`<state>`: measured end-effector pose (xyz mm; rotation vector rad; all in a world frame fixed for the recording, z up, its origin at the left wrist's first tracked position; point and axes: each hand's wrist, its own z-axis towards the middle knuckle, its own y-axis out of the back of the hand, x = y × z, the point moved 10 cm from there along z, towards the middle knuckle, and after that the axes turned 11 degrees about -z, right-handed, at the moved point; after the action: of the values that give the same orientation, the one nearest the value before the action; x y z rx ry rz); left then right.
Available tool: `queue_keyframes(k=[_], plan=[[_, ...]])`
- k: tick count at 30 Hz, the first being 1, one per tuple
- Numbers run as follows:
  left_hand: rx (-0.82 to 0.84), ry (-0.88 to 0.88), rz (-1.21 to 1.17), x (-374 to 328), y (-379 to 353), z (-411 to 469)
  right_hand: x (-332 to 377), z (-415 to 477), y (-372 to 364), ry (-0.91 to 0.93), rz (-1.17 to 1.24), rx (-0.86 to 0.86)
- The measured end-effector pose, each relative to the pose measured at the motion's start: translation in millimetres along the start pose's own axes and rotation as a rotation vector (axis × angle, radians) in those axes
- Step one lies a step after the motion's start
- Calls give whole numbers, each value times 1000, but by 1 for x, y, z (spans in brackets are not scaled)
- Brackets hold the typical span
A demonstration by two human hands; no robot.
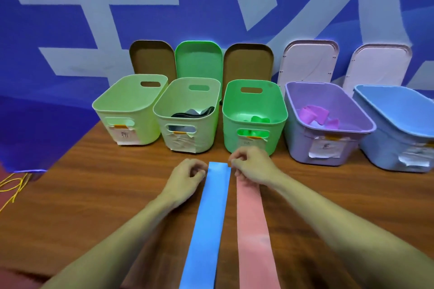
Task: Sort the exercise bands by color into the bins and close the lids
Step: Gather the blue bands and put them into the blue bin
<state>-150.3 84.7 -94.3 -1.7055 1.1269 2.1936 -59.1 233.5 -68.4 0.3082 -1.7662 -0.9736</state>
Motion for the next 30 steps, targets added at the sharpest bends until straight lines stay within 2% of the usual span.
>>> queue_keyframes(k=[4, 7, 9, 14, 18, 22, 30], plan=[[-155, 38, 17, 11, -3, 18, -14, 11, -6, -31, 57, -110], [-162, 3, 250, 12, -13, 20, -31, 15, -13, -61, 105, -222], [-157, -11, 264, 11, -14, 20, -39, 13, -12, -57, 123, -342], [-190, -38, 176, 9, -10, 18, -36, 14, -16, 27, 66, -370], [-240, -74, 12, 8, -4, 13, -29, 11, -16, 107, 21, -387], [-205, -41, -197, 17, -7, 12, -25, 13, -23, 155, -56, -363], [-156, -3, -358, 23, -9, 12, -22, 14, -31, 160, -187, -316]])
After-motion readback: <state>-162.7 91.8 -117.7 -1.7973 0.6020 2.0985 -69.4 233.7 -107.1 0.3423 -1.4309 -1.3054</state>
